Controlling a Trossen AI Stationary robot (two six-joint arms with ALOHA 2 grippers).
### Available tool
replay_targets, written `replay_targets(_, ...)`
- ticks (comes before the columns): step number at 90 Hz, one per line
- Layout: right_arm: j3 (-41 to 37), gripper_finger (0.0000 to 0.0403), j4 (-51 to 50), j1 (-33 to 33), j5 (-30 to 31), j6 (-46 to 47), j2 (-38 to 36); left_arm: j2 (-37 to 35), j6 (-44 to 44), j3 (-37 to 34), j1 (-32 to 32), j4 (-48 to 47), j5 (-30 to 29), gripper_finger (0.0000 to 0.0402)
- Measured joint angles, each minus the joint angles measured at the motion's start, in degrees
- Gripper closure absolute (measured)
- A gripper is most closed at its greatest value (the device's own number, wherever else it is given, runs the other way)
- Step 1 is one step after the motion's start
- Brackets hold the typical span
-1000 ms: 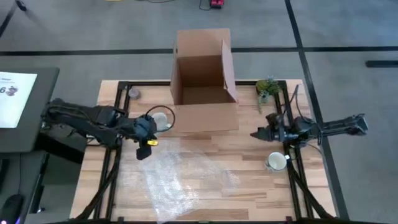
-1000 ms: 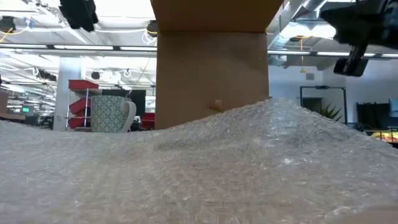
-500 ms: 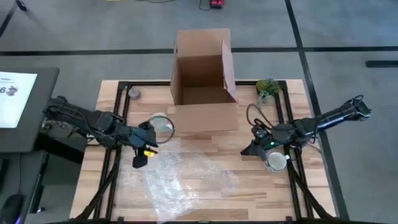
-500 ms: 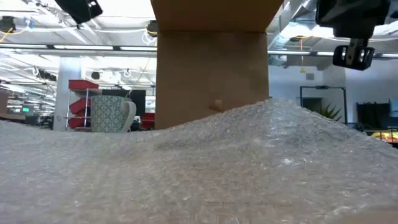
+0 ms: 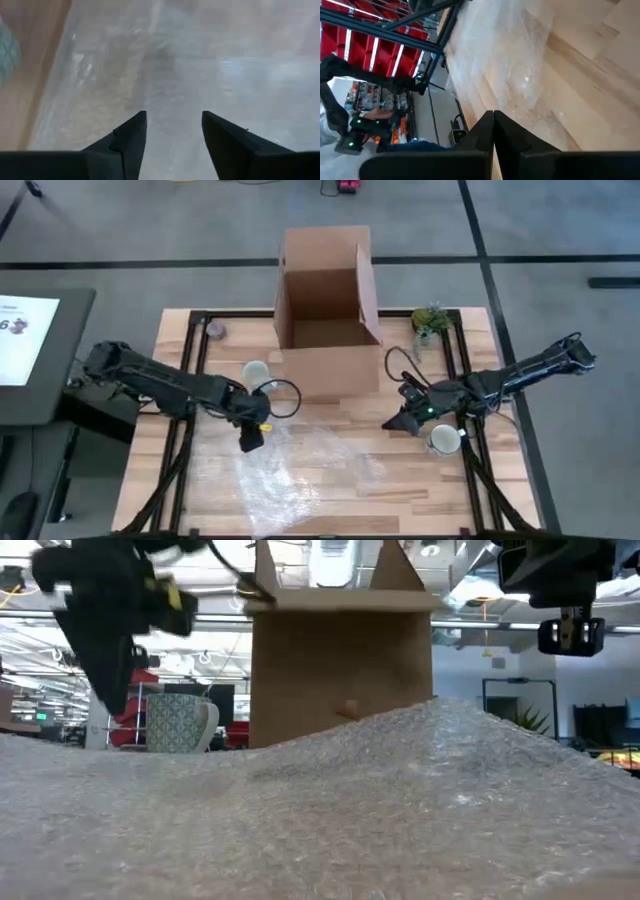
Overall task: Wrap mug
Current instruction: Prepare the right transparent bubble wrap
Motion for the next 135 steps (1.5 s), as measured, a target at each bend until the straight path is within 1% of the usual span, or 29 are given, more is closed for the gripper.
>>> replay_targets(13, 0.00, 0.0403, -0.08, 0.00, -0.01, 0.04, 0.02, 5.55, 3.75, -1.67, 3.24, 0.69, 5.50, 0.0207)
replay_targets(19, 0.00, 0.0403, -0.03, 0.00, -0.03, 0.09, 0.04, 7.79, 6.50, -1.72, 3.60, 1.18, 8.04, 0.0207)
replay_targets(29, 0.00, 0.0403, 0.14, 0.20, -0.03, 0.17, 0.02, 10.59, 9.58, -1.74, 3.67, 2.97, 13.99, 0.0213)
replay_targets(35, 0.00, 0.0403, 0.20, 0.20, -0.06, 0.15, 0.02, 11.32, 10.03, -1.74, 3.69, 3.98, 16.36, 0.0232)
replay_targets(39, 0.00, 0.0403, 0.23, 0.20, -0.06, 0.17, 0.02, 11.32, 10.42, -1.74, 3.67, 4.76, 17.40, 0.0255)
replay_targets(43, 0.00, 0.0403, 0.27, 0.20, -0.06, 0.15, 0.02, 11.19, 10.72, -1.74, 3.67, 5.79, 18.64, 0.0283)
replay_targets(51, 0.00, 0.0403, 0.33, 0.20, -0.06, 0.15, 0.02, 10.51, 11.62, -1.24, 3.87, 6.21, 20.59, 0.0361)
replay_targets(55, 0.00, 0.0403, 0.38, 0.20, -0.06, 0.16, 0.02, 10.20, 12.01, -0.31, 4.00, 6.31, 21.94, 0.0384)
replay_targets(67, 0.00, 0.0403, 0.53, 0.18, -0.10, 1.05, 0.02, 8.63, 14.44, 3.66, 4.17, 6.47, 27.78, 0.0399)
replay_targets(76, 0.00, 0.0403, 0.97, 0.18, -0.12, 1.35, 0.02, 6.27, 16.20, 6.75, 4.15, 8.07, 32.51, 0.0401)
replay_targets(91, 0.00, 0.0403, 0.84, 0.18, -0.06, 4.86, 0.02, 2.03, 16.33, 10.62, 4.72, 9.91, 33.27, 0.0402)
replay_targets(102, 0.00, 0.0403, 0.75, 0.18, 0.35, 8.05, 0.02, -0.92, 13.40, 12.27, 5.97, 16.81, 33.45, 0.0402)
replay_targets(113, 0.00, 0.0403, 0.72, 0.22, 3.41, 10.50, 0.02, -4.31, 9.03, 13.21, 6.36, 30.13, 33.58, 0.0402)
replay_targets(125, 0.00, 0.0403, 0.46, -0.05, 5.99, 10.73, 0.02, -8.50, -0.47, 13.47, 5.88, 45.07, 34.51, 0.0402)
replay_targets(135, 0.00, 0.0403, 0.08, -0.39, 6.28, 9.69, 0.02, -12.81, -8.92, 13.47, 4.89, 51.81, 33.81, 0.0402)
